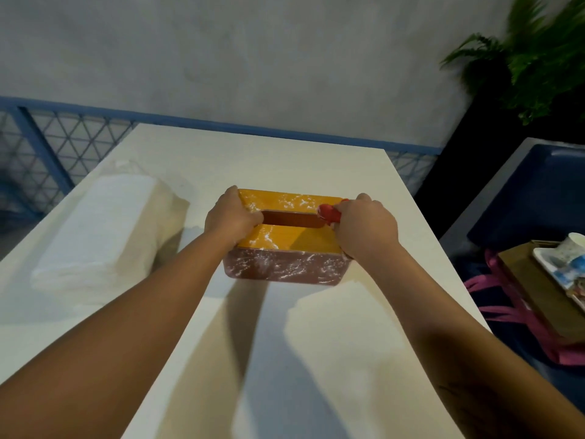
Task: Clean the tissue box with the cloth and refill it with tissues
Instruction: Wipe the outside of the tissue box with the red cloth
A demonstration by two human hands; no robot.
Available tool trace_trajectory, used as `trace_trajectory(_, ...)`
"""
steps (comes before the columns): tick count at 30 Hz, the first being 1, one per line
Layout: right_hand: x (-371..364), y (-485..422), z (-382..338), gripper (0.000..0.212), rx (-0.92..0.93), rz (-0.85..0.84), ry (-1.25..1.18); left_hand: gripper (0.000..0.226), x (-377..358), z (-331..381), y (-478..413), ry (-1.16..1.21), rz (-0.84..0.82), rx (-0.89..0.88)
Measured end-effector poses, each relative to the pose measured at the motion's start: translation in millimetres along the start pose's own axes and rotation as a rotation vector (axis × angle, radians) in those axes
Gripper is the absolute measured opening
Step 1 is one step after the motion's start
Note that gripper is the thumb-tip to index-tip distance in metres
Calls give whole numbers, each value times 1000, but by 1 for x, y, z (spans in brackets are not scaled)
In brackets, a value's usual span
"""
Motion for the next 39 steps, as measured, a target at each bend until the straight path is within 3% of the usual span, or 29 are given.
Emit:
trace_trajectory(10, -6, -13, -5, 33, 92, 39, -9, 45, 0, 3, 3, 12, 5, 33)
trace_trajectory(18, -3, -32, -18, 38, -100, -26, -19, 56, 3, 4, 4, 10, 3, 18)
trace_trajectory(23, -6, -30, -51, 36, 15, 19, -70, 47, 1, 3, 3, 32, 1, 44)
trace_trajectory(26, -4, -30, -39, 41, 51, -38, -44, 52, 1, 2, 2, 47, -9, 55)
trace_trajectory(31, 6, -32, -17, 42, -84, -128, 103, 55, 1, 1, 2, 45, -13, 49)
trace_trajectory(33, 10, -36, -24, 43, -106, -179, 56, 50, 1, 1, 1, 48, -13, 44)
trace_trajectory(37, 6, -47, -57, 23, -148, -118, -232, 39, 0, -1, -1, 57, -8, 43)
trace_trajectory(39, 0, -43, -80, 19, -55, -117, -206, 41, -1, -1, -1, 55, -10, 47)
Point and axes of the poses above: each hand's wrist, its own y-axis away from the middle knuckle, its own x-axis out of the back of the hand, z = x × y, the point moved 2 cm from there along -y, towards the middle knuckle, and after that the axes turned 11 degrees about z, right-handed, at the moved point
